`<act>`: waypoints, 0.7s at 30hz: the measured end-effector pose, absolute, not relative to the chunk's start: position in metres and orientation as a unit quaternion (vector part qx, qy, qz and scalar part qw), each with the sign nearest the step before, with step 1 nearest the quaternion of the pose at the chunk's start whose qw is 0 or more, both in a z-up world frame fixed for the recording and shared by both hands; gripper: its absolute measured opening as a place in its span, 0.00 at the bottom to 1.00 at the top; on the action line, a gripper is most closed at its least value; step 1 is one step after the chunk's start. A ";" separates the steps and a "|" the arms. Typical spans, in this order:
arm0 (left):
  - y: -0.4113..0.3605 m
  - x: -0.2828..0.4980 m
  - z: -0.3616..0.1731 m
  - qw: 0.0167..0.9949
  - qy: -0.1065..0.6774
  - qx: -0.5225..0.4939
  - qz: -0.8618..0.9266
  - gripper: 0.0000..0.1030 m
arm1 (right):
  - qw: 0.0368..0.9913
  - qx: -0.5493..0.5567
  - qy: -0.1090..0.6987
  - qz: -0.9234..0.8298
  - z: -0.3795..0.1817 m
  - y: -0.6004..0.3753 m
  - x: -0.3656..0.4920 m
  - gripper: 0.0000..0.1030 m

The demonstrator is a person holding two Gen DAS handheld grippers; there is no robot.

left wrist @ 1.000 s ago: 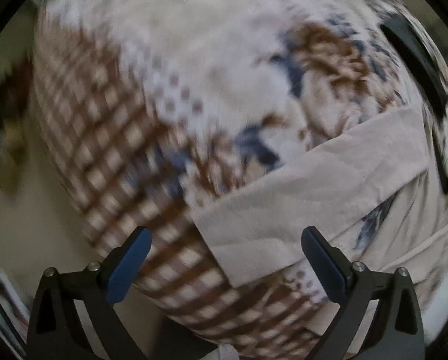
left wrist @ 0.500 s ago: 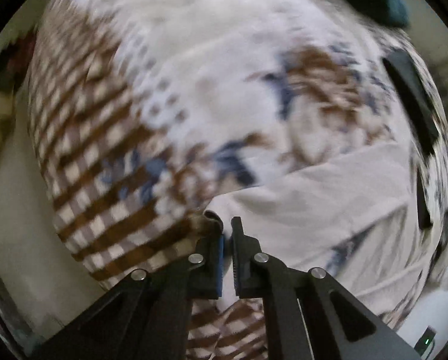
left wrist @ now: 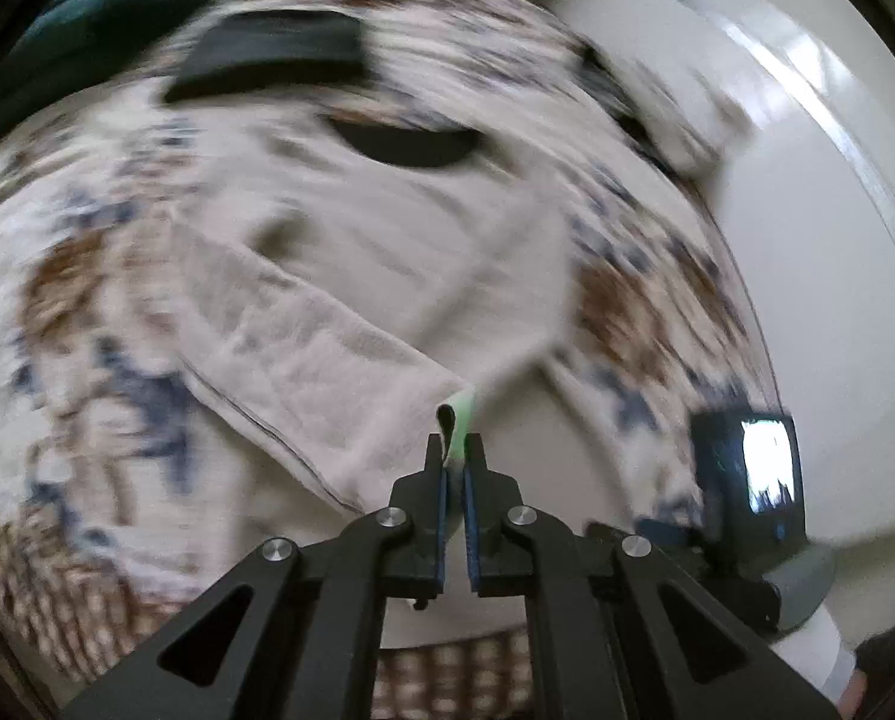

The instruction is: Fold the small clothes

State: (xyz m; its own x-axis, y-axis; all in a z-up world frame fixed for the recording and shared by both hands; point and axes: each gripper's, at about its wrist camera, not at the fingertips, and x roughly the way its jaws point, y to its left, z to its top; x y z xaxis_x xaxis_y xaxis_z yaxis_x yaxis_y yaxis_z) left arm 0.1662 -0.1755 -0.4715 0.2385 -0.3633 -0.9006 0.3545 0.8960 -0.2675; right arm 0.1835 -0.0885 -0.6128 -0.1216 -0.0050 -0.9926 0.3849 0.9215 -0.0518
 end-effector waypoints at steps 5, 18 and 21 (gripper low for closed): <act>-0.232 0.142 -0.505 0.748 0.602 0.041 -0.276 0.05 | 0.636 0.152 0.735 -0.180 -0.608 -0.141 0.129 0.47; -0.191 0.171 -0.546 0.726 0.648 0.036 -0.227 0.63 | 0.650 0.278 0.697 -0.119 -0.563 -0.252 0.076 0.61; -0.151 0.184 -0.538 0.730 0.659 -0.005 -0.183 0.68 | 0.656 0.286 0.692 -0.093 -0.551 -0.259 0.087 0.62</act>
State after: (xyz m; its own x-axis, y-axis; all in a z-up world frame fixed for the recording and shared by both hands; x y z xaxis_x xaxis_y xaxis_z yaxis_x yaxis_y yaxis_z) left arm 0.1836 -0.1506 -0.5385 0.0646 -0.2737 -0.9596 0.2606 0.9329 -0.2485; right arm 0.0872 -0.2592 -0.5507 0.0241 0.2736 -0.9616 0.5184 0.8190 0.2460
